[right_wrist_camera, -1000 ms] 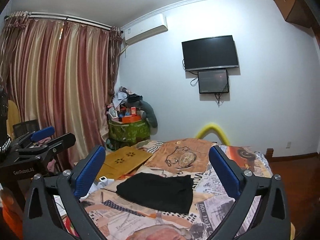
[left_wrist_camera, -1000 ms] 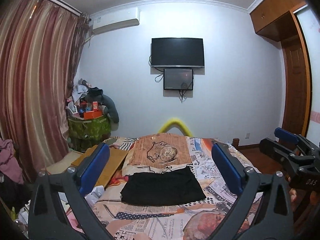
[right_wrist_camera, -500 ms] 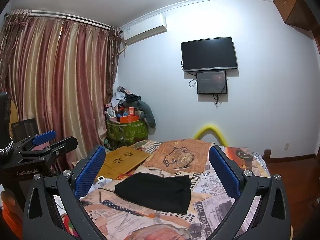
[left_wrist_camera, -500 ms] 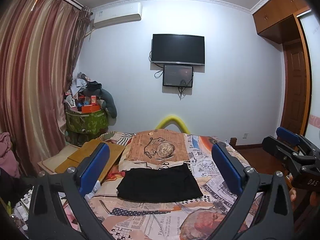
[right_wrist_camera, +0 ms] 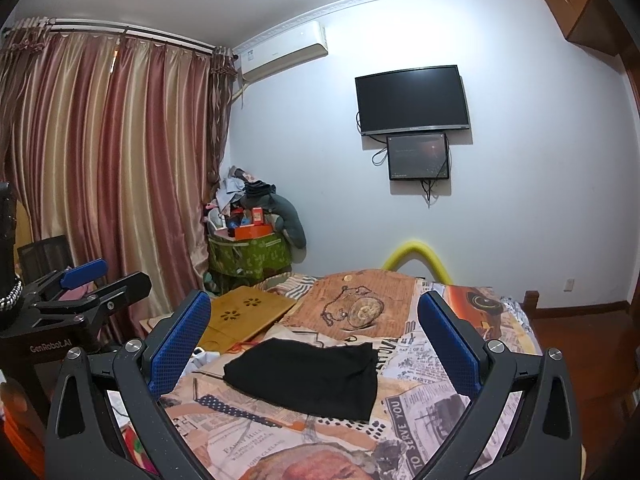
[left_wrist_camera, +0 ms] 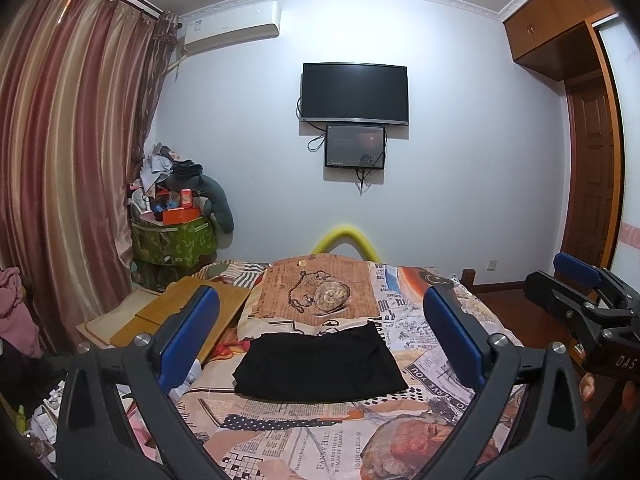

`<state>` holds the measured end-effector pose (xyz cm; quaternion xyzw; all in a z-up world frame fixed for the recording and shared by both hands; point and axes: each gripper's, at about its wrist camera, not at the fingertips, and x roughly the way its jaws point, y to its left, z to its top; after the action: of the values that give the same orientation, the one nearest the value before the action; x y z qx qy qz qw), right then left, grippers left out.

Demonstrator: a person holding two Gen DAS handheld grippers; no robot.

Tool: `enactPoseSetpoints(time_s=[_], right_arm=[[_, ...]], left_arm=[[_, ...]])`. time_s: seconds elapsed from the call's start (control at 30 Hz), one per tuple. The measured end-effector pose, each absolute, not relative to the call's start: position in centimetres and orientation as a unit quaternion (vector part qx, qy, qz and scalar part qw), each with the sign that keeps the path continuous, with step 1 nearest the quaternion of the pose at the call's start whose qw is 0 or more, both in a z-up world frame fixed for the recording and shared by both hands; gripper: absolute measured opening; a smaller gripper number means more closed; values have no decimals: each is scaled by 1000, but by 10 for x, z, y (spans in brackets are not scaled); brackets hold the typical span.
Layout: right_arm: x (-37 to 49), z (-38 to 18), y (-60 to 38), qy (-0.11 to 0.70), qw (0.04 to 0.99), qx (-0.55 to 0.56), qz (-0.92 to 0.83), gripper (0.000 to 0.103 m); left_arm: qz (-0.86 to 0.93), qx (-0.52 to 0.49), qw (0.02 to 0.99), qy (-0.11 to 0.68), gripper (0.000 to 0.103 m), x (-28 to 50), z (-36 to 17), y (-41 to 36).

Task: Fold small clothes

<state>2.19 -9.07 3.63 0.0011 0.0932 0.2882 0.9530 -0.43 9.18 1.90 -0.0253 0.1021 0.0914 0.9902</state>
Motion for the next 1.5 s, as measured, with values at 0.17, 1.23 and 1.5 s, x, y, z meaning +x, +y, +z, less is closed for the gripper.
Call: enactPoseSetpoints(time_s=[0.17,1.23,1.5], right_arm=[[21,38,-94,94,953,4,289,103],[18,41,-92,93,952,7,292,103],[21,41,-92,100,952,9,289,103]], left_arm=[[92,-25,990,102,103,-4,19,90],[77,-24,992,99,103,-7,23,94],[74,-29,991,104,103,-5,23,96]])
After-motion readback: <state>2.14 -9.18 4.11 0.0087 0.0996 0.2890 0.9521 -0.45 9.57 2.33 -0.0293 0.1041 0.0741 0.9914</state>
